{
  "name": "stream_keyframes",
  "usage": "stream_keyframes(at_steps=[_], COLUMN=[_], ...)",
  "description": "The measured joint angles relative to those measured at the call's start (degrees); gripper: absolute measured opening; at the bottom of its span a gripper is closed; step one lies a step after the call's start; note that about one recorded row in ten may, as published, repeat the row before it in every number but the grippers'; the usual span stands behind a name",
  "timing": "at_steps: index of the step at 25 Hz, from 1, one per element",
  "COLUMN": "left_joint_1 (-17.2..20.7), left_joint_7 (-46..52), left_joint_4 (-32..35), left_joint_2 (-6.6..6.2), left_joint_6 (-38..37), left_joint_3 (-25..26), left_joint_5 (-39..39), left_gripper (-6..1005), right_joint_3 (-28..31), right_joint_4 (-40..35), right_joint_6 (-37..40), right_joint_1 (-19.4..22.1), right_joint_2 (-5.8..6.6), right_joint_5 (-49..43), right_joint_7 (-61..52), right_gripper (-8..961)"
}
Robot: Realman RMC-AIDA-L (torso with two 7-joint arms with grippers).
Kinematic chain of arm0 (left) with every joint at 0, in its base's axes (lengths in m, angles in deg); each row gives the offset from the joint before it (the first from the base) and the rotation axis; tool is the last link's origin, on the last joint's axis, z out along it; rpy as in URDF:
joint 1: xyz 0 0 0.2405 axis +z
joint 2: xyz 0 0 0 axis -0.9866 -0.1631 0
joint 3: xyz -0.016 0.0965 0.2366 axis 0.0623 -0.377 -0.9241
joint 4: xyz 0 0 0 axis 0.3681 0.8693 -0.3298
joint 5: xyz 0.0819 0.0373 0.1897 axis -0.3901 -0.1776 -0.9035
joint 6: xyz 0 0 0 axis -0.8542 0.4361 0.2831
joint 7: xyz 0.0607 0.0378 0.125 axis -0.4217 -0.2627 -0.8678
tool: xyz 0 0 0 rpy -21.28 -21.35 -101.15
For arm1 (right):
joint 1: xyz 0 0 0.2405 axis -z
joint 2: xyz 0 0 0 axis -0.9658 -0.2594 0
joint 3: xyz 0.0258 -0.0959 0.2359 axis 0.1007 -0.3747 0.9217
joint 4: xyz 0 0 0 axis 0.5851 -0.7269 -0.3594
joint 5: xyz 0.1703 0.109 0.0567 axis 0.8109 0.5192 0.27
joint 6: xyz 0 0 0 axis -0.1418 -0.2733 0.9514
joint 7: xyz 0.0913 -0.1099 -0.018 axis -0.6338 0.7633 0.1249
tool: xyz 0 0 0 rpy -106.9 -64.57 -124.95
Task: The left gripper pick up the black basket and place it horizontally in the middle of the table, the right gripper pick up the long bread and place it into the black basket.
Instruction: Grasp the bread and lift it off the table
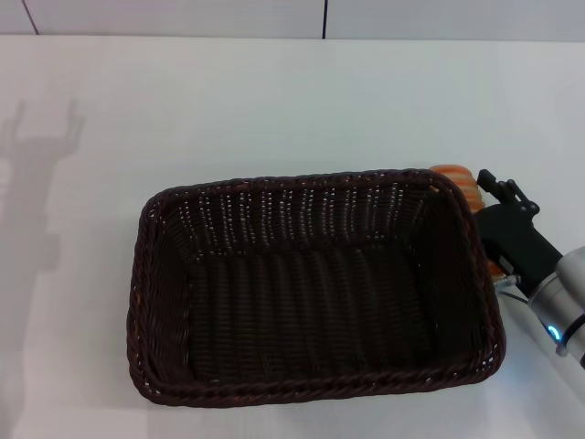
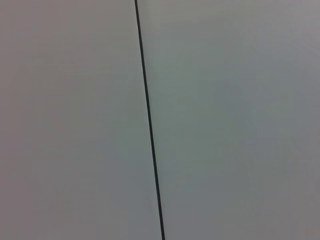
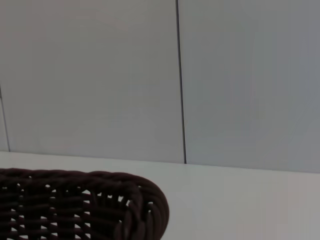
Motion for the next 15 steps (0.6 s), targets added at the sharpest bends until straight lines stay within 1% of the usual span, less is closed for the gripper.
stream_keyframes(at_steps=[3,7,9,10,15], left_joint_1=[-0.02,-0.13,-0.16,-0.2,-0.22], left_joint_7=[-0.05,-0.06,-0.07,-0.09,-0.09], left_joint_4=[0.02,0.04,0.05,0.01,-0.02], left_joint_2=[0.0,0.0,0.0,0.0,0.0], left_joint_6=[-0.07,-0.15,-0.15,-0.15,-0.15], left_joint_3=[-0.4,-0.76,-0.76,-0.93,-1.44], left_joint_5=[0.0,-0.01,-0.01,0.0,0.01], left_gripper=[734,734,734,733,733], right_joint_3=[0.02,0.03,0.04,0.14,1.22], right_joint_4=[0.07,0.52,0.85,1.06,1.29], right_joint_6=[-0.53,-2.12,-3.59,-6.34,-8.02], right_joint_1=[-0.19,-0.88,-1.46,-2.31,-2.63], right_joint_2=[0.0,0.13,0.26,0.31,0.29], right_joint_5=[-0.05,-0.22,-0.2,-0.01,0.02], right_joint_7=[-0.04,-0.13,-0.17,-0.31,-0.32], right_gripper=[833,807,794,788,755])
